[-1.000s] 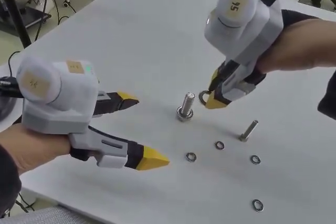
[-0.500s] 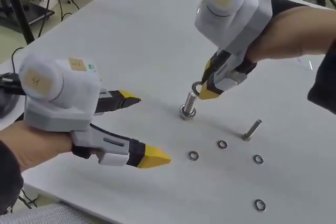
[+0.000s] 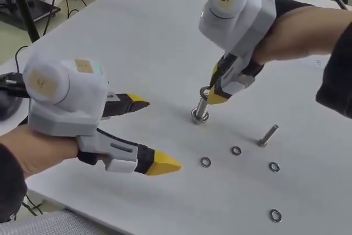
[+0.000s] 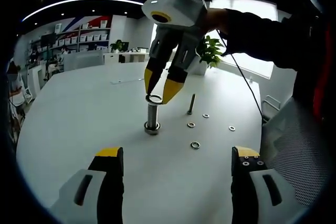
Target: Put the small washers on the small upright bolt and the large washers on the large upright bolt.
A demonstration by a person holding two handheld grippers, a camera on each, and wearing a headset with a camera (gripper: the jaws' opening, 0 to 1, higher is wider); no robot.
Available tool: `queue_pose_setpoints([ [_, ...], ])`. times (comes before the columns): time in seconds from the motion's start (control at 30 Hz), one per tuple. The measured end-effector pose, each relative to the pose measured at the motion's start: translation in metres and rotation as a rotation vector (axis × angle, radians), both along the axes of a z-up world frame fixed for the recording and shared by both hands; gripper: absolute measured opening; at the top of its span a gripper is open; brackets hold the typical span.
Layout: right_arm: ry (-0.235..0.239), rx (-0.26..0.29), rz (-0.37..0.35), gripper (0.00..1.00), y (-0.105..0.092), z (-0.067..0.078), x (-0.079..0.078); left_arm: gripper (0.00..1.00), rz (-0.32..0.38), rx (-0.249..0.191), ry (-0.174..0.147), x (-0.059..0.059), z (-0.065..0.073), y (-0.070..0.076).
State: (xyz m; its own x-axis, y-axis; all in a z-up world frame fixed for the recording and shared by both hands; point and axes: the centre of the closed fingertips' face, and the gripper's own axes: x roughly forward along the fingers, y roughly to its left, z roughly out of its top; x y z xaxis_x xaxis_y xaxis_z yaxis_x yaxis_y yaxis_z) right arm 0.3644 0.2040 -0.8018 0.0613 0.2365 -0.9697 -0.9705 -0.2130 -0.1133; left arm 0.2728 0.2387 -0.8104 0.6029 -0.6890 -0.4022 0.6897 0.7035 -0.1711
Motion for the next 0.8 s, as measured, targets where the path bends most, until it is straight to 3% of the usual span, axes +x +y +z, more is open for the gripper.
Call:
queue_pose_setpoints([
  [0.8,0.024,-0.049,0.009,0.23,0.001,-0.017,0.001,0.84,0.01,-0.009,0.008,0.0,-0.003,0.003],
])
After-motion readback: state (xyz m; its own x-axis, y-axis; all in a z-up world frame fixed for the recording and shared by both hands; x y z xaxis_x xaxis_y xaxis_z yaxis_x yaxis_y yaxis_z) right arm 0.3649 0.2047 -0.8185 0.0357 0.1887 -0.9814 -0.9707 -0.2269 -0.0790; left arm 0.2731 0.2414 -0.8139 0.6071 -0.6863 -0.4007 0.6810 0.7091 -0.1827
